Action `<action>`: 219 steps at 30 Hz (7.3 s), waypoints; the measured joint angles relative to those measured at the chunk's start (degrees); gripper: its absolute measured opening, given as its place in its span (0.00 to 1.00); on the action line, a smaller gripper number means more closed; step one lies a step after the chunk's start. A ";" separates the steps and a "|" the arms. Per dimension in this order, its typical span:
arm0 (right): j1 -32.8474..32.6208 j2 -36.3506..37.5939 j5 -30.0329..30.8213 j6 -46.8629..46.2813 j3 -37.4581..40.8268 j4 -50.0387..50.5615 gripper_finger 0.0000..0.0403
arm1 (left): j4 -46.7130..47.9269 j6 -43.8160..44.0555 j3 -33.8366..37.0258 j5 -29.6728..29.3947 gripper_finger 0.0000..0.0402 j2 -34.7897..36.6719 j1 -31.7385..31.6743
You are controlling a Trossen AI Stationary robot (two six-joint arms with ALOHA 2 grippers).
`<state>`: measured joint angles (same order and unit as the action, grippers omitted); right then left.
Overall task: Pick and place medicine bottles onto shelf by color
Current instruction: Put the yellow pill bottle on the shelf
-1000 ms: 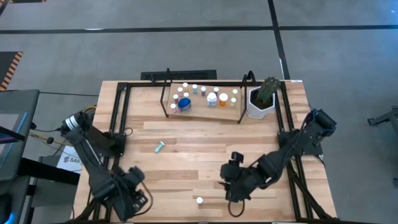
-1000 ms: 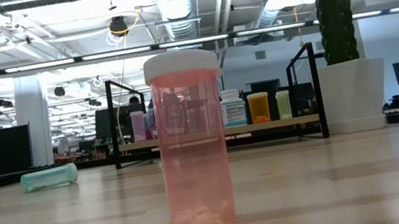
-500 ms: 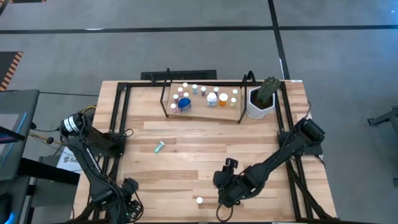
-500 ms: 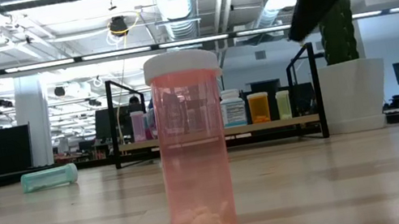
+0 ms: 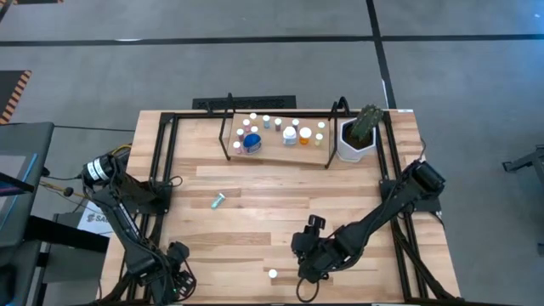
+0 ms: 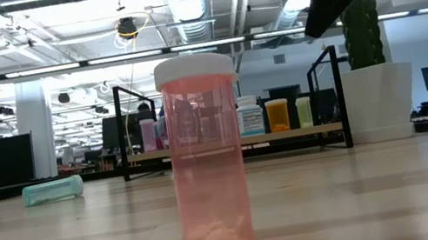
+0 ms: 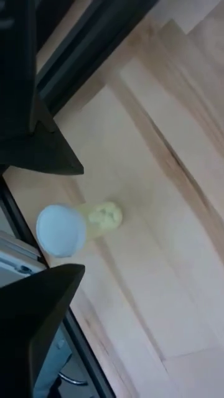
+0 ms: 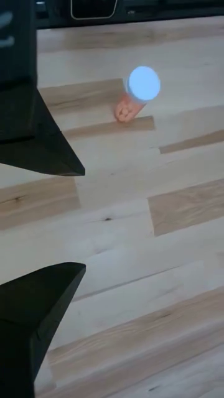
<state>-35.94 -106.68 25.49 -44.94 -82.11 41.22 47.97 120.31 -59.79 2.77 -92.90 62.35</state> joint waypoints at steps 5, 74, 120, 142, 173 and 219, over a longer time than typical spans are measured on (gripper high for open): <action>0.15 0.00 0.07 0.37 0.00 -0.03 0.65 | -0.14 0.00 0.00 0.32 0.42 0.00 0.00; 14.75 30.15 5.30 8.47 28.48 -8.25 0.65 | 8.38 -93.54 -21.05 -0.21 0.26 -8.00 -68.37; 21.05 30.20 4.35 15.44 28.46 -10.67 0.65 | 21.03 -102.66 -27.54 -11.35 0.53 -15.91 -72.58; 35.97 15.13 -16.36 43.14 27.00 -47.41 0.65 | 34.62 -64.98 -16.77 -17.08 0.53 11.36 -53.15; 41.18 -9.93 -17.54 41.40 10.44 -55.23 0.65 | 33.55 -35.36 -11.13 -34.47 0.53 17.16 -34.64; 40.85 -14.50 -18.24 35.76 10.82 -60.31 0.29 | 33.77 -36.06 -11.15 -34.96 0.53 17.16 -34.69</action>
<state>4.91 -121.19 7.25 -9.18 -71.29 -19.09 81.73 84.25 -70.94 -32.18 -75.75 27.66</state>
